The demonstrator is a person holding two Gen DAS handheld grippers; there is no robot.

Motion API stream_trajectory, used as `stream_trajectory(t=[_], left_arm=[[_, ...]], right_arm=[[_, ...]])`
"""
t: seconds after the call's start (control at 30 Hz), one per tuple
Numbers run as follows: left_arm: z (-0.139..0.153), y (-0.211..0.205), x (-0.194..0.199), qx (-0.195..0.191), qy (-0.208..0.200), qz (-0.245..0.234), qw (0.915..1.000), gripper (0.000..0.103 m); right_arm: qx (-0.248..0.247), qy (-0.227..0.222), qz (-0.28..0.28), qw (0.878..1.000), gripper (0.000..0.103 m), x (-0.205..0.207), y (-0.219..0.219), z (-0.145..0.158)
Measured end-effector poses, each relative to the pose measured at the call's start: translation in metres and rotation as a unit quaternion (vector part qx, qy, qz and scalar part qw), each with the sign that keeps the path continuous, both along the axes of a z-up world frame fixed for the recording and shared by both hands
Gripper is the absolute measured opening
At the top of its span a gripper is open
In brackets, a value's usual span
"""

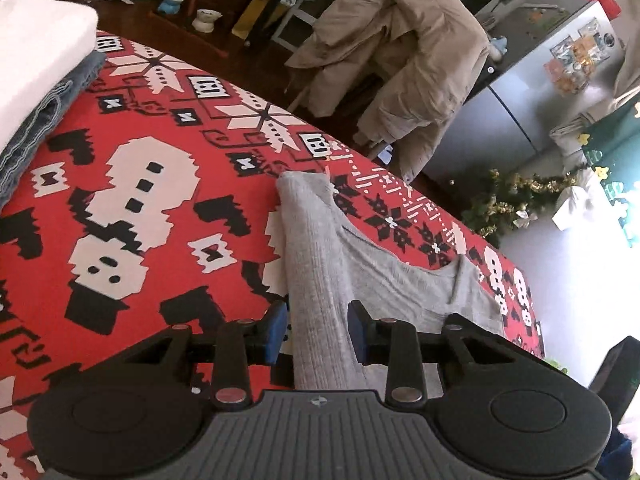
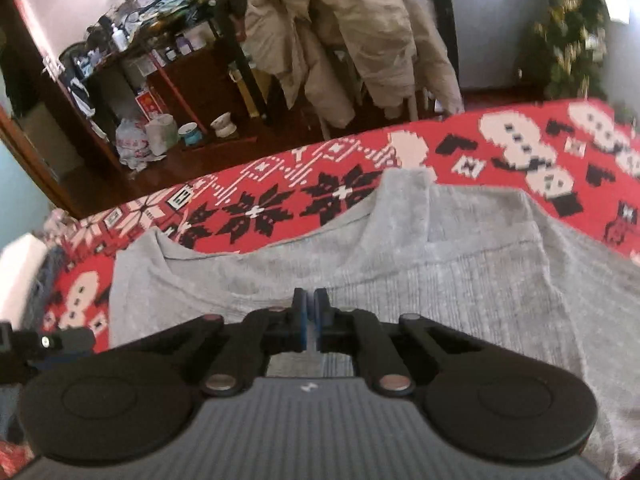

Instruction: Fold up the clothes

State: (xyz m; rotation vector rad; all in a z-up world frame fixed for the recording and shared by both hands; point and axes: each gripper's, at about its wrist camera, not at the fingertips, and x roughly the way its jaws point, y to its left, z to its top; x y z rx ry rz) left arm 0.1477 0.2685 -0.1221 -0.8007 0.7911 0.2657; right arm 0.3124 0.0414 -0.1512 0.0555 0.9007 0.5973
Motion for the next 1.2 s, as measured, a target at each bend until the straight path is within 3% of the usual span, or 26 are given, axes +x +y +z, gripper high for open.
stream_trajectory(t=[0.23, 0.47, 0.57, 0.67, 0.73, 0.87, 0.93, 1.03, 1.1, 1.2], left_arm=[[0.000, -0.009, 0.001, 0.010, -0.005, -0.006, 0.9999, 0.032], [-0.004, -0.024, 0.009, 0.040, 0.022, -0.028, 0.9986, 0.030], [-0.001, -0.027, 0.008, 0.062, 0.031, -0.036, 0.9969, 0.030], [0.006, -0.030, 0.002, 0.053, 0.006, -0.050, 0.9973, 0.030], [0.013, -0.034, -0.003, 0.047, -0.015, -0.063, 0.9968, 0.030], [0.015, -0.046, -0.006, -0.006, -0.043, -0.099, 0.9941, 0.020], [0.012, -0.054, -0.005, -0.011, -0.034, -0.112, 0.9931, 0.016], [0.005, -0.064, -0.002, -0.006, -0.011, -0.127, 0.9918, 0.013], [-0.002, -0.068, -0.002, -0.008, 0.005, -0.135, 0.9909, 0.013], [-0.010, -0.071, -0.004, 0.003, 0.030, -0.141, 0.9895, 0.013]], right_arm=[[-0.007, -0.060, -0.051, 0.997, 0.003, -0.011, -0.008, 0.025], [-0.032, 0.004, -0.057, 0.998, 0.005, 0.000, -0.010, -0.002], [-0.039, -0.002, -0.066, 0.997, 0.013, -0.001, -0.013, -0.005], [-0.026, -0.018, -0.068, 0.997, 0.023, -0.004, -0.023, 0.007], [-0.004, -0.012, -0.057, 0.998, 0.024, -0.009, -0.033, 0.015], [0.025, 0.055, -0.022, 0.998, 0.024, -0.023, -0.048, 0.019], [0.042, 0.134, -0.004, 0.990, 0.024, -0.024, -0.055, 0.009], [0.056, 0.208, -0.002, 0.977, 0.024, -0.025, -0.061, -0.006], [0.043, 0.227, -0.005, 0.973, 0.023, -0.031, -0.062, -0.012], [0.046, 0.215, -0.001, 0.975, 0.024, -0.042, -0.061, -0.005]])
